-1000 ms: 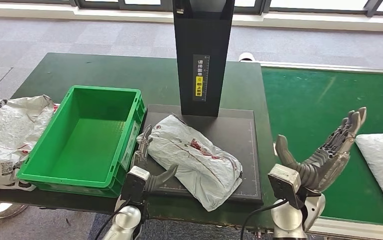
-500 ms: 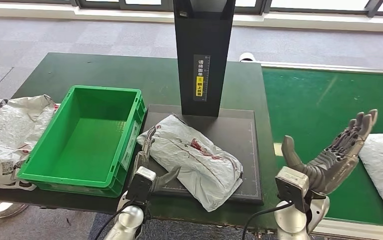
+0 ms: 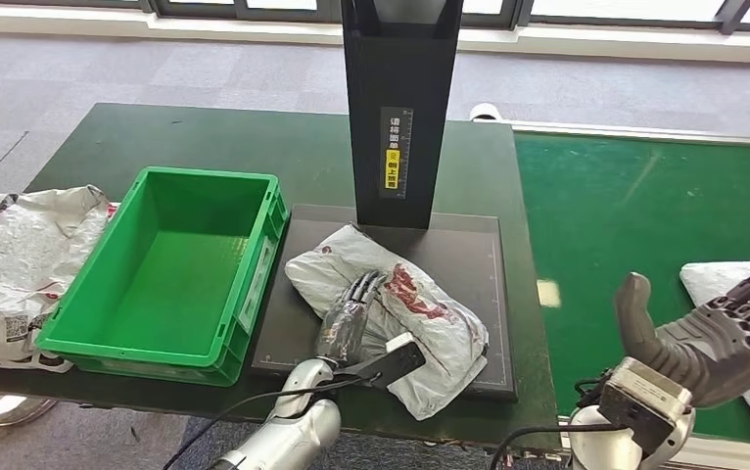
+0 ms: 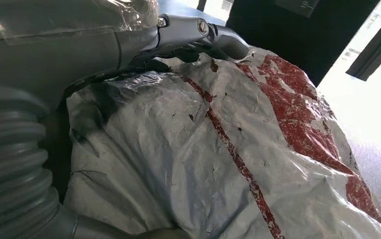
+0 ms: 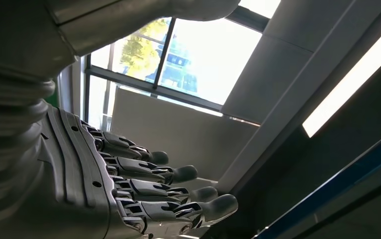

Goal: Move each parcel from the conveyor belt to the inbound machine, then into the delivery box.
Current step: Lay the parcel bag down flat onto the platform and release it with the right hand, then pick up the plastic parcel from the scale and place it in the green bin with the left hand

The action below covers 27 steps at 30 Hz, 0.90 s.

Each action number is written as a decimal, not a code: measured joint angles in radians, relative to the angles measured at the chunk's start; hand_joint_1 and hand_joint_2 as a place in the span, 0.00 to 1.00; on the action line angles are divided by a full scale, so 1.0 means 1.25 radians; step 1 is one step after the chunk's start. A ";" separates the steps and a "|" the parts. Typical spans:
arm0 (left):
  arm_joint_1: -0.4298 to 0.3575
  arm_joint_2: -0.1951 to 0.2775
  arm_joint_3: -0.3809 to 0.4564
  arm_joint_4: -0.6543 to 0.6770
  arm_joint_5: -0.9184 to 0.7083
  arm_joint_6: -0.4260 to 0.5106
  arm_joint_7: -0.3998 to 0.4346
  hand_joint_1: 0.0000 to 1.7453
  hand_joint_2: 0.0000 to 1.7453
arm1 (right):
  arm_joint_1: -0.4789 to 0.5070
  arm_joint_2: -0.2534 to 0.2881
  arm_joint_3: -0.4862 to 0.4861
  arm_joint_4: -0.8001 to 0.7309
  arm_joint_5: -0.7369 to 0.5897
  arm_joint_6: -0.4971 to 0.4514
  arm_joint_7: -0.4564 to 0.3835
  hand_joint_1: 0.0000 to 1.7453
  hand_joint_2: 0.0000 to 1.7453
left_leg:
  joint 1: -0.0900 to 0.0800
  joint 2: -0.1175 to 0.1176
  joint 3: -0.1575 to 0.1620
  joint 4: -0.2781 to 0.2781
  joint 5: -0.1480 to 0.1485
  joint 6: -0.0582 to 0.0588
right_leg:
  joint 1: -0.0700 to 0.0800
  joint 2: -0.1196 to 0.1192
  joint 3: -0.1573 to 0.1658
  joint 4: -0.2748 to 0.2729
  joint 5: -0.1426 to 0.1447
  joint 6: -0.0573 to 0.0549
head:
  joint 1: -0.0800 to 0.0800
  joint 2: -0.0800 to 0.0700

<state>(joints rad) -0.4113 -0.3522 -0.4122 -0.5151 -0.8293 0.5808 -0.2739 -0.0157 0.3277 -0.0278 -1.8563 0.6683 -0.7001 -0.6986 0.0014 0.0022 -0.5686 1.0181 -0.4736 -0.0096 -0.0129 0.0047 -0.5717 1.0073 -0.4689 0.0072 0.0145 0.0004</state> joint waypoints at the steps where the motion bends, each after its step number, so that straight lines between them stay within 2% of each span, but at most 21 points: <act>1: -0.006 -0.002 -0.009 0.009 -0.002 0.000 0.006 0.00 1.00 | 0.000 0.000 0.000 0.000 -0.001 0.000 0.000 0.00 1.00 | 0.000 0.000 0.000 0.000 0.000 0.000 | 0.000 0.000 0.000 0.000 0.000 0.000 | 0.000 0.000; 5: -0.021 -0.007 -0.030 0.035 -0.006 0.000 0.017 0.01 1.00 | 0.000 0.000 0.000 0.000 -0.004 0.001 0.000 0.00 1.00 | 0.000 0.000 0.000 0.000 0.000 0.000 | 0.000 0.000 0.001 0.000 0.000 0.000 | 0.000 0.000; 9: -0.028 -0.010 -0.039 0.052 -0.024 0.000 0.031 1.00 1.00 | 0.000 0.000 0.000 0.000 -0.006 0.001 0.000 0.00 1.00 | 0.000 0.000 0.001 0.000 0.000 0.000 | 0.000 0.000 0.001 0.000 0.000 0.000 | 0.000 0.000; 22: -0.042 -0.011 -0.064 0.082 -0.077 0.006 0.062 1.00 1.00 | 0.000 0.000 0.000 0.000 -0.006 0.001 0.000 0.00 1.00 | 0.000 0.000 0.001 0.000 0.000 0.000 | 0.000 0.000 0.001 0.000 0.000 0.000 | 0.000 0.000; 27: -0.042 -0.011 -0.063 0.083 -0.089 0.048 0.048 1.00 1.00 | 0.000 0.000 0.000 0.000 -0.006 0.001 0.000 0.00 1.00 | 0.000 0.000 0.001 0.000 0.000 0.000 | 0.000 0.000 0.001 0.000 0.000 0.000 | 0.000 0.000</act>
<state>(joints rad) -0.4632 -0.3656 -0.4906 -0.4119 -0.9410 0.6409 -0.2133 -0.0153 0.3277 -0.0278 -1.8559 0.6612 -0.6992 -0.6985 0.0015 0.0021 -0.5671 1.0180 -0.4734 -0.0094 -0.0128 0.0046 -0.5700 1.0074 -0.4689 0.0072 0.0145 0.0004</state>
